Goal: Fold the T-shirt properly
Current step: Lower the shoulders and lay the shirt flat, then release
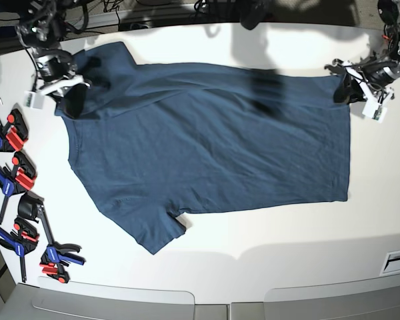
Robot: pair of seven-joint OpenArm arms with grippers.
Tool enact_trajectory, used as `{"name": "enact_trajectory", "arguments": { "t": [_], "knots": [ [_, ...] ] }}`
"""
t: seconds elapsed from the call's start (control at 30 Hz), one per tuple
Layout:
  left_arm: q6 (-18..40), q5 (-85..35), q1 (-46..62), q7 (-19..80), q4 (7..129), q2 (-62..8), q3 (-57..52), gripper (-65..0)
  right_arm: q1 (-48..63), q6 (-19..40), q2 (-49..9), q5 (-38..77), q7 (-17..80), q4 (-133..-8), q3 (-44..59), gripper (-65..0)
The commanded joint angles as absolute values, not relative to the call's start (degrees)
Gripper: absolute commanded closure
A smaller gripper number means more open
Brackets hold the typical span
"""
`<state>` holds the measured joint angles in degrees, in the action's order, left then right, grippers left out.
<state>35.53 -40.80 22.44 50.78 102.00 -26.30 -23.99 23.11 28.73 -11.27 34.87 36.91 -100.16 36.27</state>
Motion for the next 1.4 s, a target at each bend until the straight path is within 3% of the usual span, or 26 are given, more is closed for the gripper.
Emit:
{"name": "enact_trajectory", "arguments": {
  "t": [0.0, 0.27, 0.97, 1.0, 1.07, 1.13, 1.37],
  "knots": [
    [34.7, -41.3, 21.8, 49.0, 101.8, -27.7, -24.4, 0.0, 22.0, 28.9, -12.1, 34.5, 34.7, -100.0, 35.8, 0.0],
    [32.8, -44.4, 21.5, 44.6, 98.6, -31.9, -24.4, 0.0, 15.5, 23.6, -12.1, 29.9, 33.5, -90.3, 33.3, 0.0],
    [32.9, -39.0, 21.0, 39.7, 91.3, -32.4, -24.4, 0.0, 14.0, 25.5, -12.1, 29.9, 31.9, -85.5, 33.3, 0.0],
    [32.9, -39.0, 20.9, 39.4, 91.2, -32.4, -24.4, -1.1, 14.0, 26.8, -12.1, 30.0, 31.9, -85.5, 33.3, -3.1],
    [32.9, -39.0, 20.9, 39.1, 91.3, -32.4, -24.4, -14.2, 14.0, 29.0, -12.1, 30.0, 31.5, -85.5, 33.3, -19.9],
    [32.9, -39.0, 20.9, 39.1, 91.3, -32.4, -24.4, -21.1, 14.0, 29.1, -12.1, 30.2, 31.3, -85.5, 33.3, -31.3],
    [32.9, -39.0, 20.8, 38.7, 93.8, -32.9, -25.5, -21.1, 14.0, 29.1, -13.3, 32.1, 34.7, -89.2, 35.1, -32.5]
  ]
}}
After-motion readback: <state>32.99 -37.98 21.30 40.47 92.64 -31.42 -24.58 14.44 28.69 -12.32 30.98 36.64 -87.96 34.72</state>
